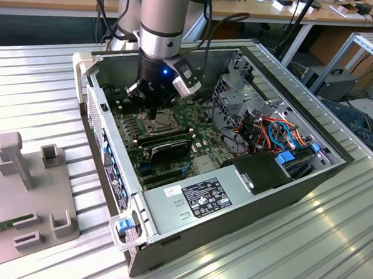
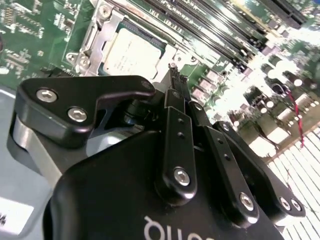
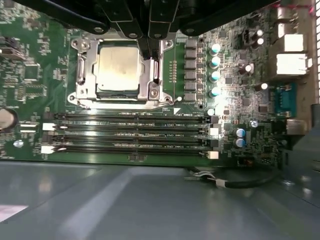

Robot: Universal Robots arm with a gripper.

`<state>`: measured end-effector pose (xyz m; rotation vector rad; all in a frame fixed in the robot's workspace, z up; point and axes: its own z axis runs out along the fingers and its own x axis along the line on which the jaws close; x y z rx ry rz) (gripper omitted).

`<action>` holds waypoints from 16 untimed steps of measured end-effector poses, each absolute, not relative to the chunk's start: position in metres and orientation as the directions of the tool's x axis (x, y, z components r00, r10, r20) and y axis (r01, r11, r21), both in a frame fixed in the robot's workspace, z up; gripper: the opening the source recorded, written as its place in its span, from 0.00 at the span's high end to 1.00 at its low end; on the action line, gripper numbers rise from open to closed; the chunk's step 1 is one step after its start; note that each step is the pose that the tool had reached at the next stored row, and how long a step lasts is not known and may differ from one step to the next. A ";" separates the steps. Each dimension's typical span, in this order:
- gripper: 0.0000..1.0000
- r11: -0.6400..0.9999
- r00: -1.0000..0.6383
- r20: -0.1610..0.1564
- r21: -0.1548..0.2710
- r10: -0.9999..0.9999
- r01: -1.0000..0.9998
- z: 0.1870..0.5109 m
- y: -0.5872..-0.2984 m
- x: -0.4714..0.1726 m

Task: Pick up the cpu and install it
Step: 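Install the first cpu locking lever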

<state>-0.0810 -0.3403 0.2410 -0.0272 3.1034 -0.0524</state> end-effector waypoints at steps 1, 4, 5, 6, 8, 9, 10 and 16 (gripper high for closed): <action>0.89 0.999 -0.999 -0.038 -0.034 -0.018 -0.017 0.245 -0.340 -0.081; 0.89 0.999 -0.999 -0.038 -0.034 -0.018 -0.017 0.253 -0.340 -0.081; 0.89 0.999 -0.999 -0.039 -0.034 -0.018 -0.017 0.255 -0.340 -0.081; 0.89 0.999 -0.999 -0.039 -0.034 -0.018 -0.017 0.256 -0.340 -0.081; 0.89 0.999 -0.999 -0.039 -0.034 -0.018 -0.017 0.256 -0.340 -0.081; 0.89 0.999 -0.999 -0.039 -0.034 -0.018 -0.017 0.256 -0.340 -0.081; 0.89 0.999 -0.999 -0.039 -0.034 -0.018 -0.017 0.256 -0.340 -0.081; 0.89 0.999 -0.999 -0.039 -0.034 -0.018 -0.017 0.256 -0.340 -0.093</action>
